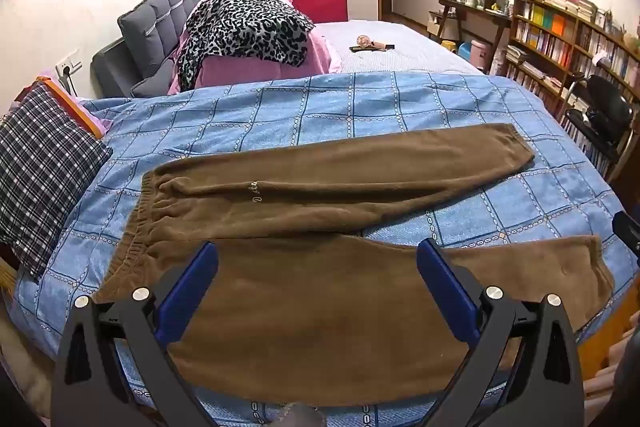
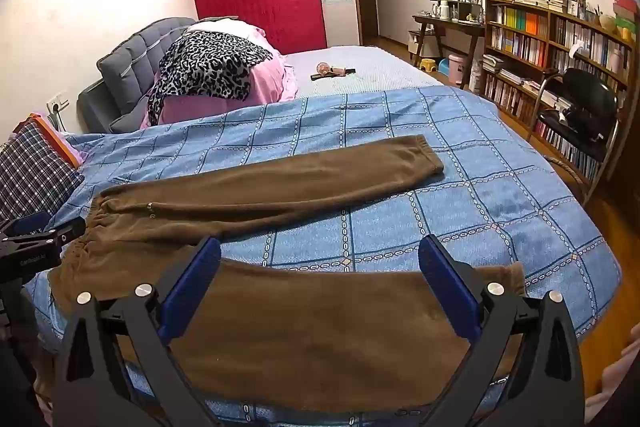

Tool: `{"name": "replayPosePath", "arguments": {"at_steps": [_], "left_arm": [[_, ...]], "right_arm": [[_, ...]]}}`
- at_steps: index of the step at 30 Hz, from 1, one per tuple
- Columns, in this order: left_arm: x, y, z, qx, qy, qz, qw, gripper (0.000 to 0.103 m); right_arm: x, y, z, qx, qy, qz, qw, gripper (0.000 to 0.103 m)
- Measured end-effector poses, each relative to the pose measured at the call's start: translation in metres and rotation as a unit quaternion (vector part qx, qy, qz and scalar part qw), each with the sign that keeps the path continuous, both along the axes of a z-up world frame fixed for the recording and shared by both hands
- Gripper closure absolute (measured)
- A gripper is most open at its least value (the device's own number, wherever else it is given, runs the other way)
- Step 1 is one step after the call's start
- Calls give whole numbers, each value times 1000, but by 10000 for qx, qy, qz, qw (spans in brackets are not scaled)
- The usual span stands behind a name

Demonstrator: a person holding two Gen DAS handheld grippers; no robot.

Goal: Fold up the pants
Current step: 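Move both grippers over the brown fleece pants toward the waistband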

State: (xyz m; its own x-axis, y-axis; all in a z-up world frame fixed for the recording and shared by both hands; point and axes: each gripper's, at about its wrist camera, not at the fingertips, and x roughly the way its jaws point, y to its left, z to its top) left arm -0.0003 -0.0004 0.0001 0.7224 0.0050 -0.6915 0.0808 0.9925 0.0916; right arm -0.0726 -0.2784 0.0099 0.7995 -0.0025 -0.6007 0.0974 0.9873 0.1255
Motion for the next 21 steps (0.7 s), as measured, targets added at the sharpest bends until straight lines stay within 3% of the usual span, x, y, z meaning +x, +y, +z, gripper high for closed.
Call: {"name": "replayPosePath", "arguments": {"at_steps": [7,16,21], "left_arm": [[0,1,2,-15,15,0,10000,5],[6,-3,-17,9,113,-36,9999,5],[1,1,-5,7,136,-45,9999,5]], "right_arm": [[-4,-2,-3,-12,9,-74,10000,3],[-3,-4,0,62,154,-186,9997,3],[-1,-5,0,65,197,-209,9996,3]]}}
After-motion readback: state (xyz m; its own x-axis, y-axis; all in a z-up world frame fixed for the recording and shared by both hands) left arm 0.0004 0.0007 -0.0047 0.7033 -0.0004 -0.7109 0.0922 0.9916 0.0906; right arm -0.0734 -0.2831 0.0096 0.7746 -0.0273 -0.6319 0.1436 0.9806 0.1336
